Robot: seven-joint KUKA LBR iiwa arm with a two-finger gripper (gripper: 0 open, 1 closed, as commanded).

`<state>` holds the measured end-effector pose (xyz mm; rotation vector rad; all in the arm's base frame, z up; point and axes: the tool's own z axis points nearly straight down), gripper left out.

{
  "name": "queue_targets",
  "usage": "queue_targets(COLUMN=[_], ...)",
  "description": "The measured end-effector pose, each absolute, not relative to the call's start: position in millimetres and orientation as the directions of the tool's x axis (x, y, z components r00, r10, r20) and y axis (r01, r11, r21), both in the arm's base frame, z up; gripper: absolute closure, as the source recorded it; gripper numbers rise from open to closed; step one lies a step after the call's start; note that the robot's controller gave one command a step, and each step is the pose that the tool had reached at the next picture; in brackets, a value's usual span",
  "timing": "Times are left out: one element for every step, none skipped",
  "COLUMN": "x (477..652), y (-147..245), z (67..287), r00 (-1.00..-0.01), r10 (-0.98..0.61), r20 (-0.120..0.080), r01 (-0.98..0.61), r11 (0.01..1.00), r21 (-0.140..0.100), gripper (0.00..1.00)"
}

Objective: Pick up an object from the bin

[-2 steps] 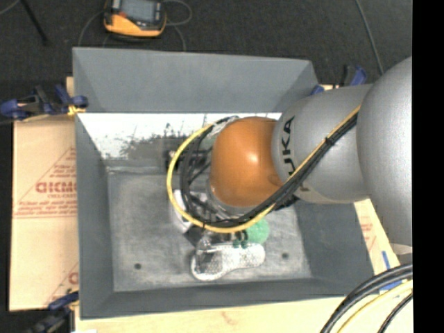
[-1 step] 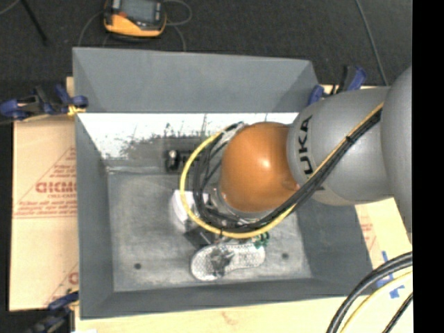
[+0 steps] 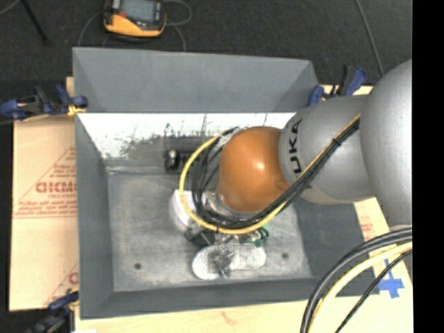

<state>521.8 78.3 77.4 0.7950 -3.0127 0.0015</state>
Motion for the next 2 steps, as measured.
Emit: queue_targets(x=[521.8, 521.3], y=[78, 78], z=[77, 270], r00=[-0.870, -0.839], r10=[-0.492, -0.545], r20=[0.025, 0.001], r01=[-0.492, -0.545], r11=[0.870, 0.839], r21=[0.006, 0.001], gripper=[1.00, 1.00])
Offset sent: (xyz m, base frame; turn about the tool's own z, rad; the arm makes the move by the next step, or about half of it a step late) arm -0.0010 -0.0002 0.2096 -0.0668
